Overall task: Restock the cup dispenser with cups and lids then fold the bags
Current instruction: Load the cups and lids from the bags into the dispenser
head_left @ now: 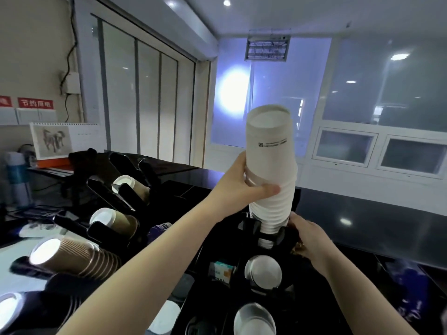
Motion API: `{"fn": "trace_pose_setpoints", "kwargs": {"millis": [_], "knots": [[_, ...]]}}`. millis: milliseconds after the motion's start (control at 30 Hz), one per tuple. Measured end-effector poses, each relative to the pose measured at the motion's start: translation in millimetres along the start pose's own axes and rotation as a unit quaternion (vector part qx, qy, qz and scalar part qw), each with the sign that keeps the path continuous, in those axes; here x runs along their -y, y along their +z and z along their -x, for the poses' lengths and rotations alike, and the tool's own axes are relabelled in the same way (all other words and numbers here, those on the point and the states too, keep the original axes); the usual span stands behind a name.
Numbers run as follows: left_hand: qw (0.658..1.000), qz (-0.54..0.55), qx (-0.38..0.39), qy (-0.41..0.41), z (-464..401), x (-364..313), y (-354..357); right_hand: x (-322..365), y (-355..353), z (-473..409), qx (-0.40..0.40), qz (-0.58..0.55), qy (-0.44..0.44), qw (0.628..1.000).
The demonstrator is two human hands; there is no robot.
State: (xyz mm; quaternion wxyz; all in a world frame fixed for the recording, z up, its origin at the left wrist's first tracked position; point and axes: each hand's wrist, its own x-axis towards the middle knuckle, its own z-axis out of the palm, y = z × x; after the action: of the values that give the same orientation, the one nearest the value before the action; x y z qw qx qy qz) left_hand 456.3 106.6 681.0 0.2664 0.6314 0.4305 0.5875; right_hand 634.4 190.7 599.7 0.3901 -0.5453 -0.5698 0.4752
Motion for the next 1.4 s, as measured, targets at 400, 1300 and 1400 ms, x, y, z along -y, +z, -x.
{"fn": "trace_pose_setpoints", "kwargs": {"millis": [400,1300,1400], "knots": [[1.000,-0.005,-0.017,0.024,15.6,9.4,11.3,-3.7,5.6,37.4,-0.056,0.015,-0.159,0.986],[0.975,0.076,0.205,0.043,105.2,27.8,81.6,-93.5,-53.7,168.8,-0.149,-0.073,-0.145,0.975],[0.966,0.054,0.244,0.071,104.3,10.2,121.5,-100.8,-93.0,188.3,-0.175,-0.043,-0.162,0.970]]}}
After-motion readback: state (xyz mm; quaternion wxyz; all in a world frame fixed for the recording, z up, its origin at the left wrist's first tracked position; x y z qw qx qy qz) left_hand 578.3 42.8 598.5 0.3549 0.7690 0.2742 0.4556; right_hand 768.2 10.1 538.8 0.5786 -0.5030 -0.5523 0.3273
